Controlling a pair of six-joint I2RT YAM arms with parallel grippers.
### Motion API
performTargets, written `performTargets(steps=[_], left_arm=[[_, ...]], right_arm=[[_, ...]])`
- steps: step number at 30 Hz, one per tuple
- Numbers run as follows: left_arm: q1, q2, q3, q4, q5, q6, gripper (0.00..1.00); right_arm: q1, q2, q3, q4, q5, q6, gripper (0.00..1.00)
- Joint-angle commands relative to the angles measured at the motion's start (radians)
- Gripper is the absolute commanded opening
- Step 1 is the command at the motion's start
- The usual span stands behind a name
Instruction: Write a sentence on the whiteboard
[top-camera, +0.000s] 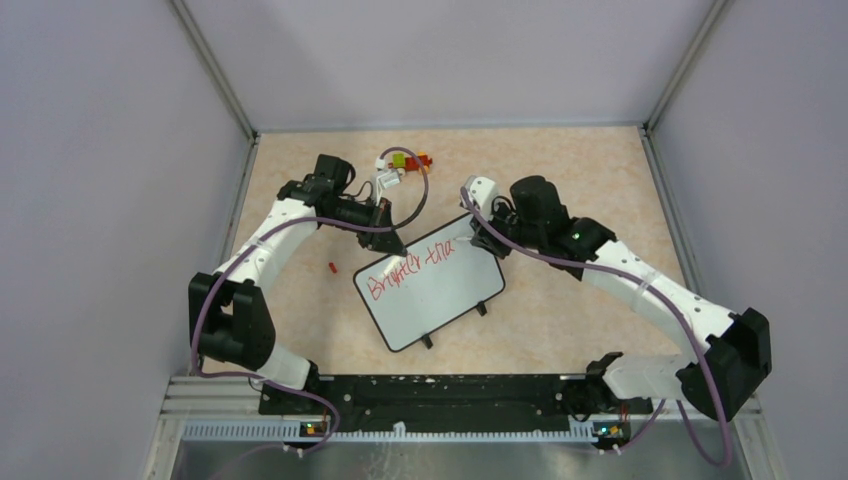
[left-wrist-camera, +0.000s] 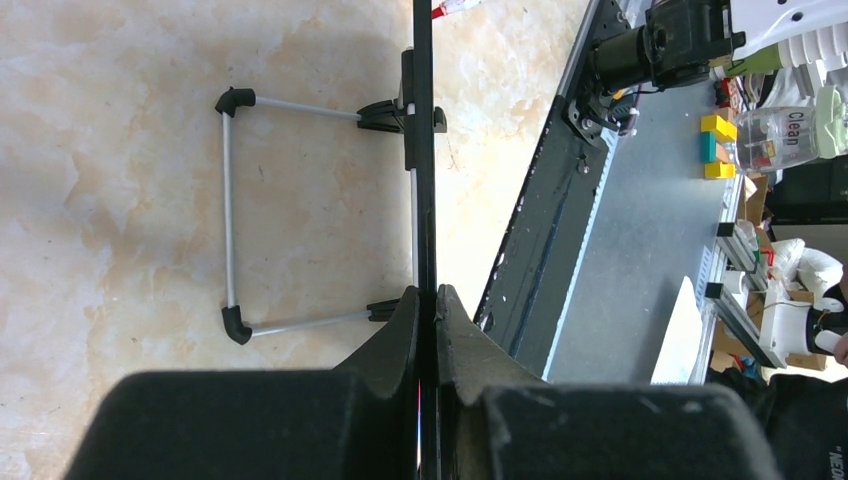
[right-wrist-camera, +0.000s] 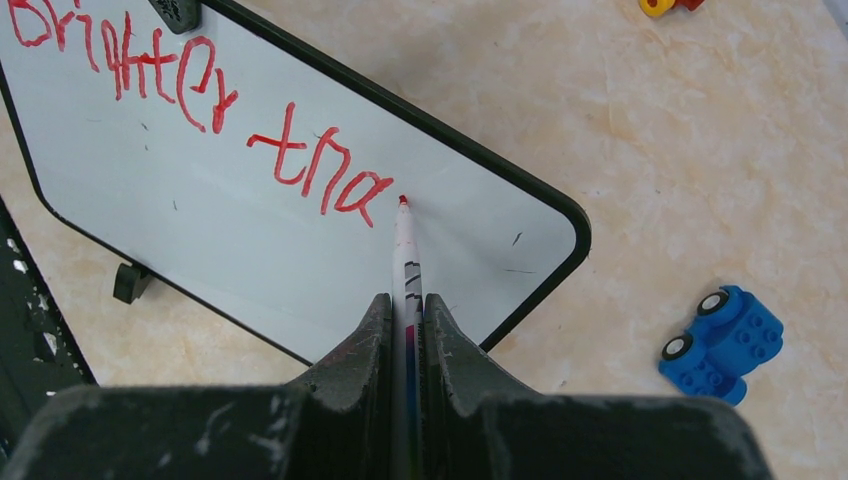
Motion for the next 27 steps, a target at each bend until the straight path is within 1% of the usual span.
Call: performTargets(steps=[1,6,14,27], left_arm=[[-0.011,0.010,-0.015,-0.028,0.028,0.025,0.00],[-0.011,0.009,-0.016,-0.026,0.029,0.024,0.00],[-0.012,0.007,-0.016,-0.024,0.033,0.021,0.00],[-0.011,0.013,-0.011,-0.028,0.032,0.024,0.00]], right_arm=[[-0.011,-0.001,0.006,0.050,0.002,-0.008,0.00],[-0.012,-0.032,-0.043,0.044,-0.001,0.002,0.00],[-0.011,-0.049,-0.069,0.041,-0.011,0.006,0.00],[-0.012,-0.003,0.032,0.056,0.006,0.001,0.00]])
